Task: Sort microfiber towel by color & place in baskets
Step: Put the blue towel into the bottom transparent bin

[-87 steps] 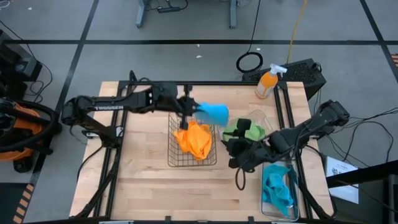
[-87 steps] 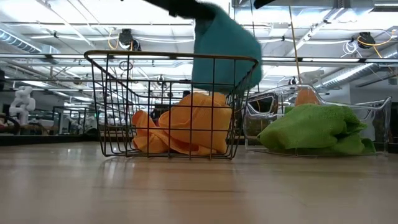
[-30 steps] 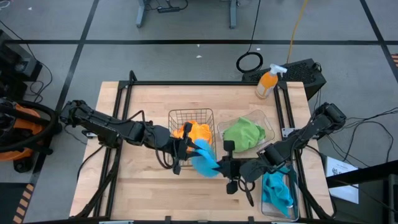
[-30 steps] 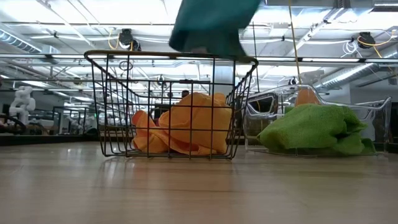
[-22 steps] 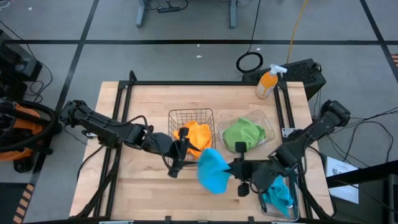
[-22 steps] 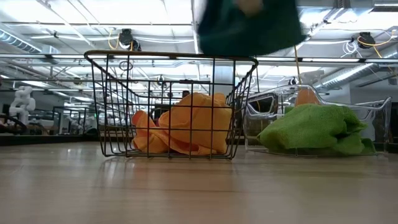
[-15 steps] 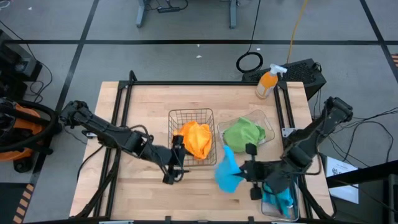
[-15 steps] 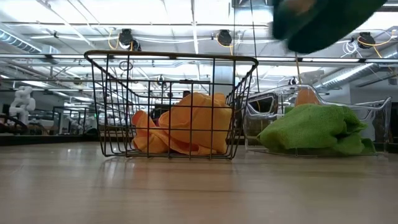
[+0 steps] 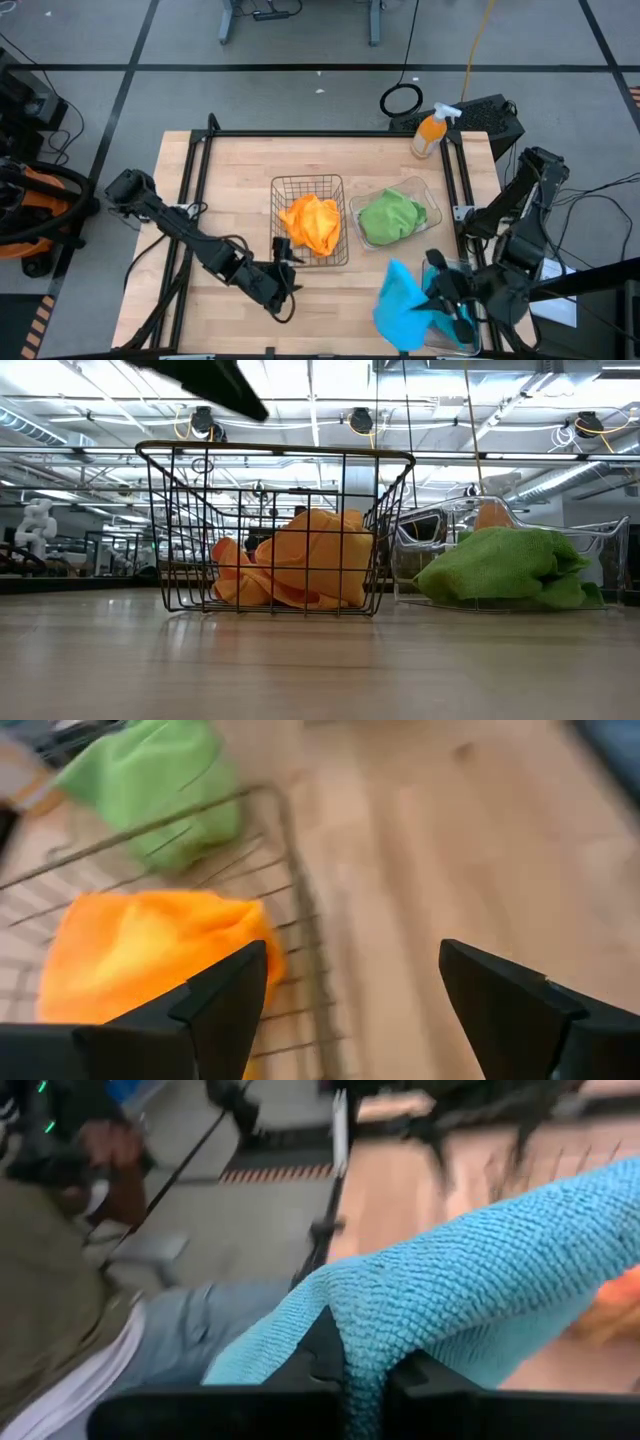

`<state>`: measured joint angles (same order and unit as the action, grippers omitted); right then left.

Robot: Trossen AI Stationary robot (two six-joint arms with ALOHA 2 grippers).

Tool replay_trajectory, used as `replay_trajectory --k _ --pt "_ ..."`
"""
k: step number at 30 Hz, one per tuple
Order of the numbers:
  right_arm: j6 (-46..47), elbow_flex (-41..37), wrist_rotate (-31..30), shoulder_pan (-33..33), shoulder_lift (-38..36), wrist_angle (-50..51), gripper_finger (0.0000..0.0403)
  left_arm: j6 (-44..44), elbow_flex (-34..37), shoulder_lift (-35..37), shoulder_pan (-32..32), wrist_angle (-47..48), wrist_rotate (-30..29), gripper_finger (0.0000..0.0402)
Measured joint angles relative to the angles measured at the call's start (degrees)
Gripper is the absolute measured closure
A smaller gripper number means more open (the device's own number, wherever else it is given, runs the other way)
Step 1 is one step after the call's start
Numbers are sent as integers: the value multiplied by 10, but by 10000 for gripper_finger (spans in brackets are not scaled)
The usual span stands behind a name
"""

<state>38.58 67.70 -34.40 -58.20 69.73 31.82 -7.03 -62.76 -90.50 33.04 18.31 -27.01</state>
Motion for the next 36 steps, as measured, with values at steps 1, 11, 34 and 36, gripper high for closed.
replay_trajectory --k 1,11,34,36 --pt "23 0 6 -11 0 16 401 -1 3 -5 -1 1 -15 100" --pt "225 0 90 -96 2 84 398 7 4 -58 -40 7 -124 100" --pt "627 0 282 -128 67 381 397 3 -4 -64 -80 13 -125 100" --pt "659 0 321 -128 67 412 397 3 -4 -64 -80 13 -125 100"
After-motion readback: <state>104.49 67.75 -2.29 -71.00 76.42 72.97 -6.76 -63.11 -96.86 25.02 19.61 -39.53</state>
